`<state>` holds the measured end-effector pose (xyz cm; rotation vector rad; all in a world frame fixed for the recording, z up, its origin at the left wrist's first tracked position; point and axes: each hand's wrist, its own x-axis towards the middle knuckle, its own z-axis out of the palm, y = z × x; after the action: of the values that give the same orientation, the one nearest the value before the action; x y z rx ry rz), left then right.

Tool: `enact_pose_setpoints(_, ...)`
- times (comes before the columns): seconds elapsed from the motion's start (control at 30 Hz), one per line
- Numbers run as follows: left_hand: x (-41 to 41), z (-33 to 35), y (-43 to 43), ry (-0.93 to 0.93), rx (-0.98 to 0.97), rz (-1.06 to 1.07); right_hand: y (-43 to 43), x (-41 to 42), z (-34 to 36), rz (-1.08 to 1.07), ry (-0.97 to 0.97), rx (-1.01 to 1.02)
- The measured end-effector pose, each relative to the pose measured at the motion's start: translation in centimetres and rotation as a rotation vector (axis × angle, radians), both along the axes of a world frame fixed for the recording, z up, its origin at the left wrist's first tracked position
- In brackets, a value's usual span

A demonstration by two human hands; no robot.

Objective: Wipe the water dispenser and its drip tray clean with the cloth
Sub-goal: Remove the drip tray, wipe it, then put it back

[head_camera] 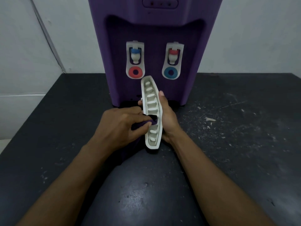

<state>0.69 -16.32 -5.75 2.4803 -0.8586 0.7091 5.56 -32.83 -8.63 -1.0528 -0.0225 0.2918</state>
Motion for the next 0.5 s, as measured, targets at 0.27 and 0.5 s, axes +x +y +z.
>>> enact_pose_setpoints(0.27, -1.0, -0.4, -2.3, 0.191, 0.069, 0.052, 0.2, 0.0, -0.9, -0.107, -0.104, -0.124)
enact_pose_setpoints(0.5, -0.9, 0.4, -1.4, 0.130, 0.058, 0.269, 0.3, 0.3, -0.7, -0.114, -0.041, -0.103)
